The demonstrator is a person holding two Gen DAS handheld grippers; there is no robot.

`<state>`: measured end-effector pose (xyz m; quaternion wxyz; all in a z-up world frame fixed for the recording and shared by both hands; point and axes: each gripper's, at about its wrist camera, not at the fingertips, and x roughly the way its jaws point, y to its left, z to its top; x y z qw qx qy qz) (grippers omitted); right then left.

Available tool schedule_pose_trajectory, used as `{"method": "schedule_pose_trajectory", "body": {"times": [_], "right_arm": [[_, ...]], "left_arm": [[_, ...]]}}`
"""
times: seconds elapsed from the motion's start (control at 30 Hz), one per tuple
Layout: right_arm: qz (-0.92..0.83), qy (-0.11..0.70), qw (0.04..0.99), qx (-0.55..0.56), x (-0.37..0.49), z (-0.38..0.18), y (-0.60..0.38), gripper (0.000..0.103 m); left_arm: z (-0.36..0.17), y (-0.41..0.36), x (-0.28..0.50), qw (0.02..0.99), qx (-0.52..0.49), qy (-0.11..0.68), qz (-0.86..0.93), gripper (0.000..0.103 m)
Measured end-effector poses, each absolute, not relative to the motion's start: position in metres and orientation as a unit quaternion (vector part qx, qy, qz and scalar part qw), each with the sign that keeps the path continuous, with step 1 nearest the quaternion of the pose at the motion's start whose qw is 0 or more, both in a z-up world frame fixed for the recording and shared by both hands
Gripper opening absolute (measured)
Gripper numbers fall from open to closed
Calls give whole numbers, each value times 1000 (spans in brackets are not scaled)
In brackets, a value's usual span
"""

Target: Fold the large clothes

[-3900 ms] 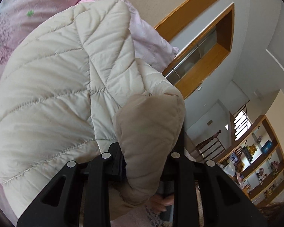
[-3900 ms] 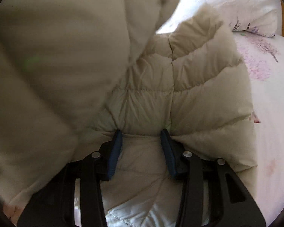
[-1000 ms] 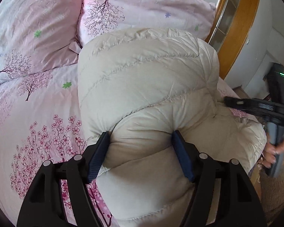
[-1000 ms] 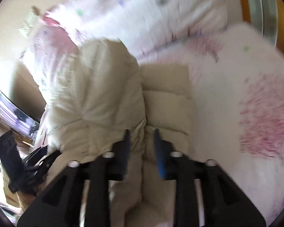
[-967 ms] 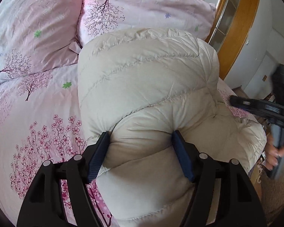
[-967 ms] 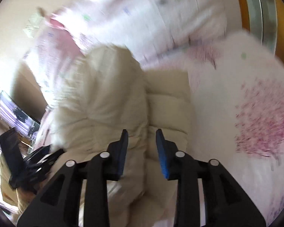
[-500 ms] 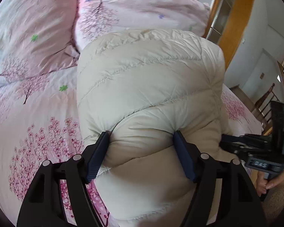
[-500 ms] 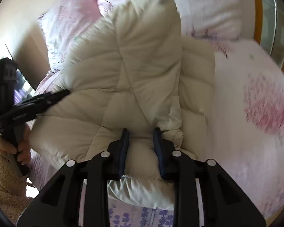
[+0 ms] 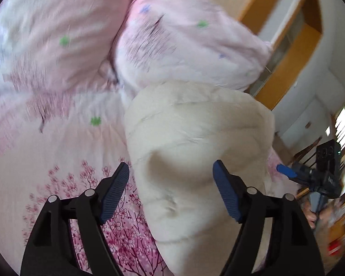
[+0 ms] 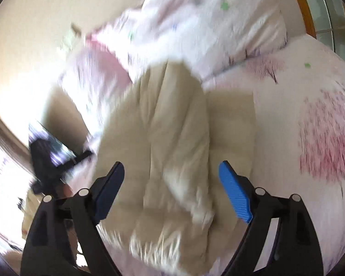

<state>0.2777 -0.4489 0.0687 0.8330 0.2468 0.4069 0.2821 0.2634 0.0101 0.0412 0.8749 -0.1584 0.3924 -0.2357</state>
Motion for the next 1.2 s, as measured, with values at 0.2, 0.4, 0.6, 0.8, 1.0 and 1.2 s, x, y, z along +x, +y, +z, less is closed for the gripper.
{"method": "schedule_pose_trajectory", "body": {"times": [0.2, 0.4, 0.6, 0.8, 1.0, 1.2], "right_arm": [[282, 451, 800, 279, 339, 55, -437, 78], [264, 449, 813, 262, 337, 52, -430, 13], [214, 474, 820, 238, 342, 38, -440, 13], [185, 518, 807, 214, 353, 17, -440, 18], [167, 546, 801, 177, 362, 4, -432, 19], [167, 555, 795, 180, 364, -1, -438, 20]], "left_arm": [[27, 13, 292, 847, -211, 422, -246, 76], [32, 5, 298, 852, -198, 422, -239, 78], [30, -8, 307, 854, -179, 429, -234, 78], [26, -22, 307, 860, -141, 435, -227, 79], [18, -41, 306, 876, -75, 431, -202, 80], [21, -54, 299, 895, -15, 408, -178, 80]]}}
